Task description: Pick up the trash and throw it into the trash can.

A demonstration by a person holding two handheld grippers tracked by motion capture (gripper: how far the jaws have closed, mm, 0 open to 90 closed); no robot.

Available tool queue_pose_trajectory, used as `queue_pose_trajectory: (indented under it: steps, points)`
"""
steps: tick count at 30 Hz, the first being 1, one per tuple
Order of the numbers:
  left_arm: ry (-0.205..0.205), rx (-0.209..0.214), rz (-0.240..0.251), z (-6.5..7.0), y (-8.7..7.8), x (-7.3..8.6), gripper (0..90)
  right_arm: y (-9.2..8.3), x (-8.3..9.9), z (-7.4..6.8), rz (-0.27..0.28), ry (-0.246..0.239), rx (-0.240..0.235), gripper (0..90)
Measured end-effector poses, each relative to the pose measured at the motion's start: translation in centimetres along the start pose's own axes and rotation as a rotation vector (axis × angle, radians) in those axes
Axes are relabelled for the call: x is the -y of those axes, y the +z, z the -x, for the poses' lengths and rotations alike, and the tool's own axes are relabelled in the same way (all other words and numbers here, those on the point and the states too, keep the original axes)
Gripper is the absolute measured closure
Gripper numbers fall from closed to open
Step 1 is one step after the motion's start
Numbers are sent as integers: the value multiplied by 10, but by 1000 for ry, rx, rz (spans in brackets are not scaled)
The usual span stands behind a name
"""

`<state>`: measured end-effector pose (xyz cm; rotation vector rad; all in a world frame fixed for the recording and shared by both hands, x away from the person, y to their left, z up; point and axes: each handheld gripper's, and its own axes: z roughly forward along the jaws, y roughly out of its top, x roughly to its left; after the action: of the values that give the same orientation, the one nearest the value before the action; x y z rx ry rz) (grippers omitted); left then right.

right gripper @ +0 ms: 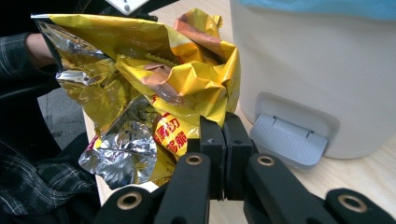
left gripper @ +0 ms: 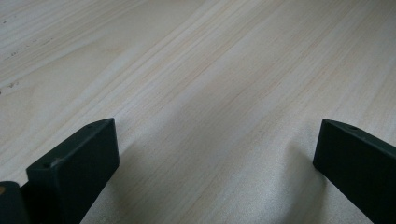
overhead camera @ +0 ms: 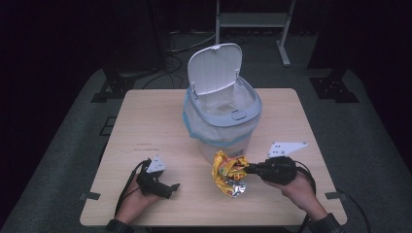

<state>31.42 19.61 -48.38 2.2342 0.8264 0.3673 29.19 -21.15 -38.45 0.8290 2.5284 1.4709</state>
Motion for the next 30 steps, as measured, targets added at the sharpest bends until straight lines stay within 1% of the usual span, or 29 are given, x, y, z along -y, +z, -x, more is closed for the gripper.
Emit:
queue_pose_trajectory:
  steps: [11, 19, 30]
  points:
    - [-4, 0, 4, 0, 0, 0, 0, -15, -9, -3, 39, -15, 5, 890]
    - [0, 0, 1, 0, 0, 0, 0, -24, -17, -3, 69, -19, -5, 890]
    - [0, 1, -2, 0, 0, 0, 0, -43, -35, -7, 138, -39, -10, 890]
